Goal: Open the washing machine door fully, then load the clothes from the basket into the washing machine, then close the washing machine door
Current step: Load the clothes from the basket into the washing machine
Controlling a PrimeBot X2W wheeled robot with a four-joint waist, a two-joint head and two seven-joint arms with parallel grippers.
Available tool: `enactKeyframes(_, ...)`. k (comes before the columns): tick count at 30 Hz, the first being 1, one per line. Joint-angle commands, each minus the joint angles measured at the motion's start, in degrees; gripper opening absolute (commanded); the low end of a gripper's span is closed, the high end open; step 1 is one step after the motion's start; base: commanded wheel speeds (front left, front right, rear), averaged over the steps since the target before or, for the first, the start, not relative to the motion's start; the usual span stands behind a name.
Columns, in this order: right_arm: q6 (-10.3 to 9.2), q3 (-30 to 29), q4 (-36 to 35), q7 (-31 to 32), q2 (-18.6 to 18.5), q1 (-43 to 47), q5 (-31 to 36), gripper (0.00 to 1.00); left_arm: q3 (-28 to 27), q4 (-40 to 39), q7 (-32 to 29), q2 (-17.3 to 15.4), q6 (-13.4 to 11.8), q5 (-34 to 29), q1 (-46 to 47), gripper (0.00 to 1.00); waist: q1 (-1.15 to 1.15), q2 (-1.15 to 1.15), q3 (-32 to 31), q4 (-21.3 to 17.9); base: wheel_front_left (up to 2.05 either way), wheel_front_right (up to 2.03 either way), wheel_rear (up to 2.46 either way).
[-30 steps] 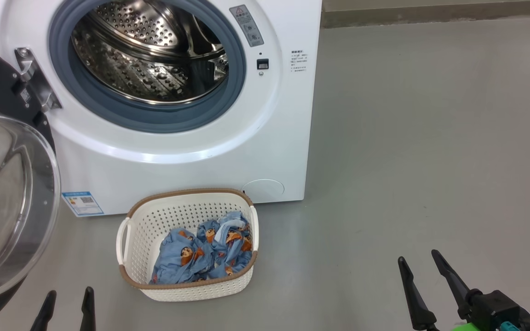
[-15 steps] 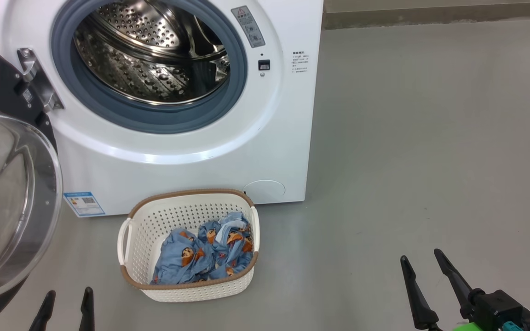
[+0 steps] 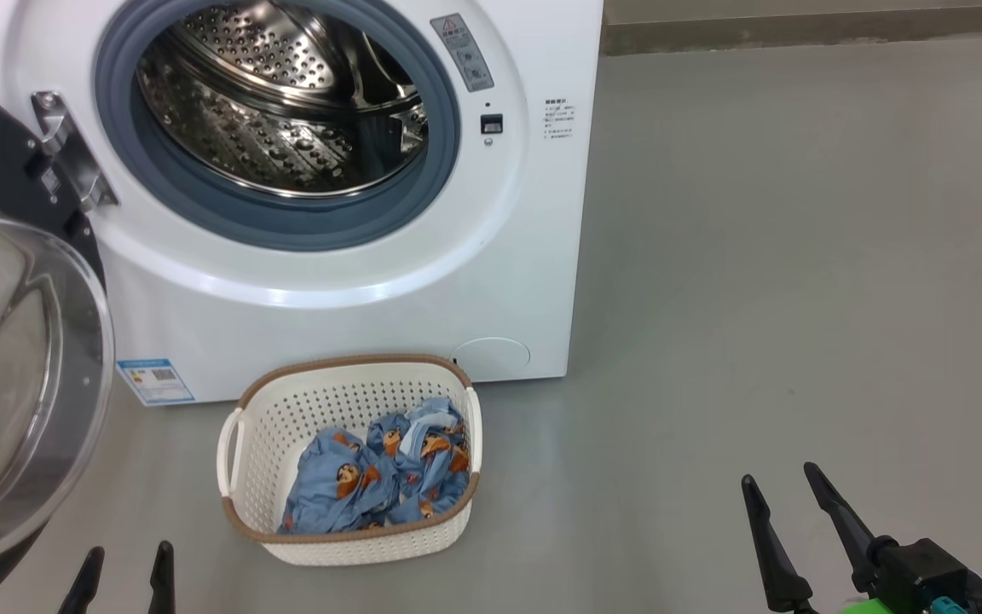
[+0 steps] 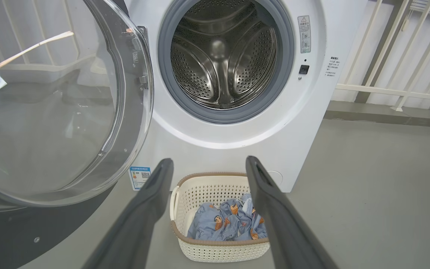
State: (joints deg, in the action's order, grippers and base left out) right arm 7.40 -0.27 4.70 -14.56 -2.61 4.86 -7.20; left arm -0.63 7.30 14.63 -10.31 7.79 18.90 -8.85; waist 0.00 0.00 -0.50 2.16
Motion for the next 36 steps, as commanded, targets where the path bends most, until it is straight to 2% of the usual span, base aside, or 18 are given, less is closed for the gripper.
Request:
enactKeyframes(1,0.09,1.58,-1.31,-0.44,-0.27,-0.74,0.21,1.00,-2.09,-1.03,0.37,-1.21,-0.31,0.23,2.76,1.00,0.00,0.00,0.04,0.01,1.16,-1.16,0.00)
enactKeyframes(19,0.09,1.65,-1.13,-0.44,-0.27,-1.03,0.03,1.00,-4.63,-1.26,0.37,-0.15,-0.31,-1.01,3.61,1.00,0.00,0.00,1.15,0.18,1.69,-1.69,0.00)
enactKeyframes(36,0.09,1.99,-1.18,-0.44,-0.27,-1.72,-0.07,1.00,-3.92,-0.92,0.37,-0.56,-0.31,0.53,3.67,1.00,0.00,0.00,2.07,0.26,0.20,-0.20,0.00)
